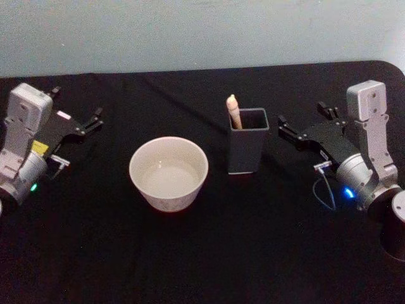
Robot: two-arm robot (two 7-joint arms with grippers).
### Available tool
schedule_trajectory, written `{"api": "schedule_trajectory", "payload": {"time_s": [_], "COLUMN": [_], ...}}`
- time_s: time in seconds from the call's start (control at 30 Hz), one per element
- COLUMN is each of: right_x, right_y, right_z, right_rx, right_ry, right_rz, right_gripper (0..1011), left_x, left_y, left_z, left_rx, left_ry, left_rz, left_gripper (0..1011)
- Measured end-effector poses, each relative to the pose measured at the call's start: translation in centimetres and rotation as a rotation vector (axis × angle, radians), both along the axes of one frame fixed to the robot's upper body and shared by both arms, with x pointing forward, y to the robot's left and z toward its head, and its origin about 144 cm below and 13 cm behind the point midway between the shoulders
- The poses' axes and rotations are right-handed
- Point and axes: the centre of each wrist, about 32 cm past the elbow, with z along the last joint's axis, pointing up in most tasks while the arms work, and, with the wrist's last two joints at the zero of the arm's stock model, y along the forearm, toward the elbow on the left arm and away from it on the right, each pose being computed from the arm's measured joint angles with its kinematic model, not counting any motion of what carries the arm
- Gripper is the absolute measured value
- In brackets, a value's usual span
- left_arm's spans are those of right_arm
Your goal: Pick up the stirring spoon with one hand, stir inside the cup, then place it back in its original position.
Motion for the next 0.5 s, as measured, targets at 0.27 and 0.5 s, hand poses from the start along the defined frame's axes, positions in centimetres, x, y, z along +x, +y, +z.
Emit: {"api": "schedule_trajectory", "payload": {"time_s": [0.27,0.5], "right_x": [0.00,0.00], "right_y": [0.00,0.00], "right_z": [0.00,0.00], "right_rx": [0.000,0.000], "right_ry": [0.000,0.000], "right_rz": [0.000,0.000], "right_gripper": [1003,1003], "left_x": [0.00,0.00], "left_y": [0.00,0.00], "left_z": [0.00,0.00], "left_rx": [0.000,0.000], "left_ry": [0.000,0.000], "left_rz": [0.000,0.000], "left_gripper": [1001,1001]}}
